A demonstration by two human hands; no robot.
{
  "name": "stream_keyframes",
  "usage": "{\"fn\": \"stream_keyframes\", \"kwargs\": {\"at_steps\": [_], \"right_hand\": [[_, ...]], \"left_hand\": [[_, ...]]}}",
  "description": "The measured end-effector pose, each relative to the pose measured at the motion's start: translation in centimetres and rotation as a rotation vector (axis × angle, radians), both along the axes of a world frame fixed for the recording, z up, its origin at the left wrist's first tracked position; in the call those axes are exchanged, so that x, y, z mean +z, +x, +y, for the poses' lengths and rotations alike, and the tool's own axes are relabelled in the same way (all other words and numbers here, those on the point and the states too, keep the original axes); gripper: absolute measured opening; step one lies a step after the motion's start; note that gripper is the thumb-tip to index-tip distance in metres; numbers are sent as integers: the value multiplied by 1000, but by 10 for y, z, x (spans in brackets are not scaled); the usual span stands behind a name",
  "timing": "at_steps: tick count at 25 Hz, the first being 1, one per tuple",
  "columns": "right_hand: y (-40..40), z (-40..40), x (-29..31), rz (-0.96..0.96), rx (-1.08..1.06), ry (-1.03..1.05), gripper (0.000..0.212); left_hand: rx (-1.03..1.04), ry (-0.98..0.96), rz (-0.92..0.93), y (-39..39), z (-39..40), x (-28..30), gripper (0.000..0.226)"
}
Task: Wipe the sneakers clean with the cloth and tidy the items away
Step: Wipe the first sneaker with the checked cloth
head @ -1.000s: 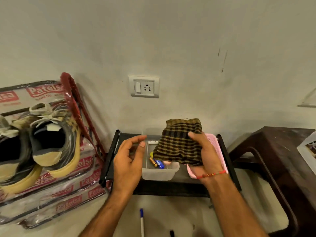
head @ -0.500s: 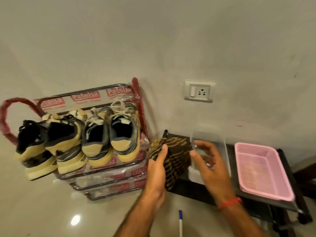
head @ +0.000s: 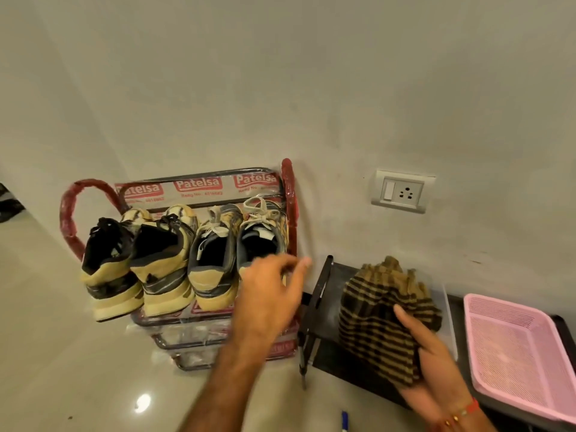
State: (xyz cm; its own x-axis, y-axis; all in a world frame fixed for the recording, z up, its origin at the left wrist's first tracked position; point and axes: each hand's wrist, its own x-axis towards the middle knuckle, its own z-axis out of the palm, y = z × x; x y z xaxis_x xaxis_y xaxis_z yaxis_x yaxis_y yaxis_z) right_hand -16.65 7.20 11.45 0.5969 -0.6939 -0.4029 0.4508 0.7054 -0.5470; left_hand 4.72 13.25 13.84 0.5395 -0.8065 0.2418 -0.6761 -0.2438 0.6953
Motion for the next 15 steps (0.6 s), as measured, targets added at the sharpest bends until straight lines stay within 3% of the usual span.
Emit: {"fn": "stream_keyframes", "kwargs": {"at_steps": [2,5,7,11,15], "right_hand": [[-5,-3,0,10,-48,-36,35],[-6,0,2,-1,-38,-49,32],[-6,4,5,-6,-38,-41,29],[-11,7,4,15,-31,-55,34],[-25,7,6,-2,-26,-46,33]], "left_hand": [[107,61,-238,36,-12,15,46],[196,645,-400,52,-42,30,61],[148,802,-440,53,-60,22,61],[95,648,-160,70,-71,8,46],[251,238,119,68,-50,45,38]]}}
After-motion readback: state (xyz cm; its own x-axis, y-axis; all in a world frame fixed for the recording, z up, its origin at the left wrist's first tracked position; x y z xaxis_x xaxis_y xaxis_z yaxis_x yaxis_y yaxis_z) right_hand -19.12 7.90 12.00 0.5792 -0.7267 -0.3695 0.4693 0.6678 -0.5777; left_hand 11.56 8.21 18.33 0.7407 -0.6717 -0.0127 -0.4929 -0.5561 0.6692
